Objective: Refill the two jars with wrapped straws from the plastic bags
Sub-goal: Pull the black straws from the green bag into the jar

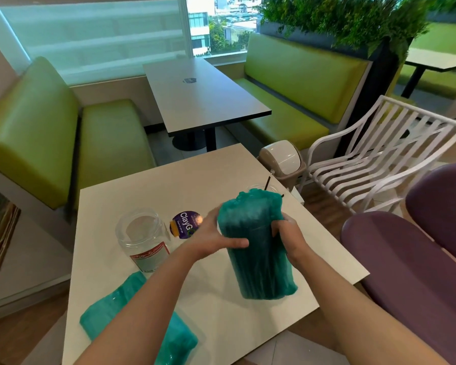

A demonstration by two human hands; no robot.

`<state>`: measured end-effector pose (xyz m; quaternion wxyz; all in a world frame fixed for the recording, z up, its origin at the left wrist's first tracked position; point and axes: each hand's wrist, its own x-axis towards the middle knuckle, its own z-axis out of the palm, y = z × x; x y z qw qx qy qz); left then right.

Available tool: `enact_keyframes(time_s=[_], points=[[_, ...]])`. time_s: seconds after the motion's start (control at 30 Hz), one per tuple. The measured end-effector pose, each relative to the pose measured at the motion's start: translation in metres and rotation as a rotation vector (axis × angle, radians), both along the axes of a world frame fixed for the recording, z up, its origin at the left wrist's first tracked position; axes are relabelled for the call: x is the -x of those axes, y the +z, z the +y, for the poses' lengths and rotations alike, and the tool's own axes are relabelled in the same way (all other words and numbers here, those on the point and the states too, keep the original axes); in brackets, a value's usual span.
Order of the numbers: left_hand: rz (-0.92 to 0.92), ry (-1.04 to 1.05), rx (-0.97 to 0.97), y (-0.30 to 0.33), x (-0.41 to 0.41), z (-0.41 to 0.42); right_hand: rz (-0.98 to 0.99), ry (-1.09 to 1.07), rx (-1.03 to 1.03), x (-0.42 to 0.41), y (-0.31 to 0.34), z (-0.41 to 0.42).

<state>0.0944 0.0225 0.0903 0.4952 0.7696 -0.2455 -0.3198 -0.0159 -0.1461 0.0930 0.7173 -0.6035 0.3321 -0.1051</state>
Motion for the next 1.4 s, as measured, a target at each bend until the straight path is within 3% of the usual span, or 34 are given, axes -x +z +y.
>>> enact_keyframes(time_s=[0.1,0.27,0.5,0.7,0.9,1.0,1.1,1.27,1.4], points=[[0.124,-0.22,-0.005,0.003,0.005,-0.004,-0.012,0.037,-0.08,-0.004,-0.004,0.001],[0.142,-0.184,-0.011,-0.008,0.002,-0.005,-0.003,0.004,-0.073,-0.002,-0.005,0.001],[0.0,-0.042,-0.094,-0.009,-0.006,-0.002,0.048,-0.005,0.034,-0.004,-0.006,0.003],[-0.122,0.001,-0.207,-0.011,-0.008,0.001,-0.101,0.051,0.087,-0.003,0.012,0.006],[-0.405,-0.034,-0.561,0.004,-0.006,0.0,-0.134,0.06,0.395,-0.005,0.027,-0.005],[-0.463,0.015,-0.617,0.006,-0.005,-0.001,-0.162,0.007,0.461,-0.004,0.025,-0.007],[-0.489,0.021,-0.565,0.008,-0.006,-0.003,-0.183,-0.018,0.471,-0.003,0.026,-0.008],[-0.444,0.091,-0.156,0.027,-0.002,-0.014,-0.205,-0.012,0.463,-0.008,0.032,-0.005],[-0.618,0.254,-0.027,0.04,-0.002,-0.023,-0.232,-0.011,0.375,-0.012,0.032,-0.005]])
